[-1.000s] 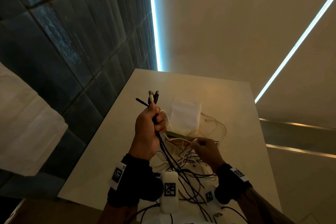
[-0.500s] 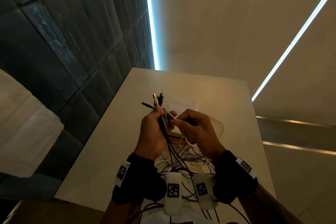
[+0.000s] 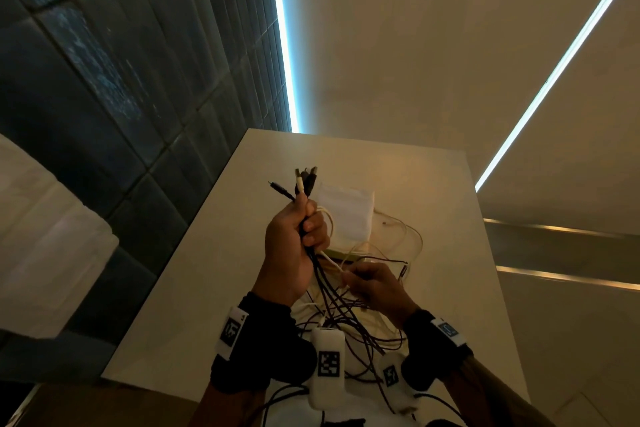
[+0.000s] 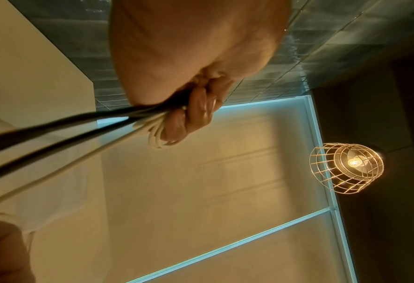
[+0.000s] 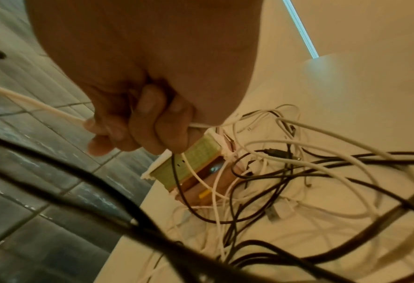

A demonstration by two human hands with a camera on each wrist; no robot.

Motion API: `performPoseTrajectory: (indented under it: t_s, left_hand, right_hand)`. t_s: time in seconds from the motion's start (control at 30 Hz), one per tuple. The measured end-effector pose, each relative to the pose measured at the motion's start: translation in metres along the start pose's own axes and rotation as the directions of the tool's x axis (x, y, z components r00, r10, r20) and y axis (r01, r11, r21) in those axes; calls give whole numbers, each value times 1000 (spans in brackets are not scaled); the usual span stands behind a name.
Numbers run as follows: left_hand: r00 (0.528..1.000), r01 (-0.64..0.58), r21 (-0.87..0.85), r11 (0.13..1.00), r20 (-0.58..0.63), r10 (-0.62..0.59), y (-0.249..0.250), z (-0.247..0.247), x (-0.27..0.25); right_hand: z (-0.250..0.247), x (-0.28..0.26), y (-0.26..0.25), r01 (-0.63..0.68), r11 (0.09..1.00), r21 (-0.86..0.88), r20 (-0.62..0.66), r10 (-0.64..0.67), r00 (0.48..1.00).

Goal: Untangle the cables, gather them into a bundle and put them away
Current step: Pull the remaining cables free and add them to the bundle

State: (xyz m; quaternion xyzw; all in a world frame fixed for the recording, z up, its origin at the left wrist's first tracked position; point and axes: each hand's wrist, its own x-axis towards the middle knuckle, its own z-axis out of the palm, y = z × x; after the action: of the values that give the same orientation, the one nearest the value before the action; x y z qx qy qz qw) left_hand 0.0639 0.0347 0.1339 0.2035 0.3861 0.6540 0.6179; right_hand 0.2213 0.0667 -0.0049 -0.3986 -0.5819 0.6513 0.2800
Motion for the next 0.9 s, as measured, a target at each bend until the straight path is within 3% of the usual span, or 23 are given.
performPoseTrajectory:
  t_s: [0.27, 0.43, 0.57, 0.67, 0.8, 0.9]
  left_hand:
    - [999, -15, 6, 1000, -40, 15, 7, -4, -3]
    - [997, -57, 9, 998, -50, 58, 19, -7, -6]
    - [991, -61, 72, 996, -114, 69, 13, -8, -4]
    - [984, -51, 142, 989, -165, 74, 5, -10, -2]
    - [977, -9, 200, 980, -207, 52, -1, -8, -1]
    - [972, 28, 224, 974, -233, 26, -6, -2, -3]
  right_hand:
    - [-8, 15, 37, -7, 989, -147, -42, 1, 999]
    - [-13, 8, 51, -88, 978, -188, -94, 71, 993]
    - [-25, 2, 61, -220, 936, -275, -202, 167, 965]
    - [-28, 5, 47, -277, 930, -240, -363, 179, 914]
    - [-22, 8, -14, -65, 995, 73, -410, 90, 908]
    - [-11, 4, -71, 147, 982, 121, -326, -101, 940]
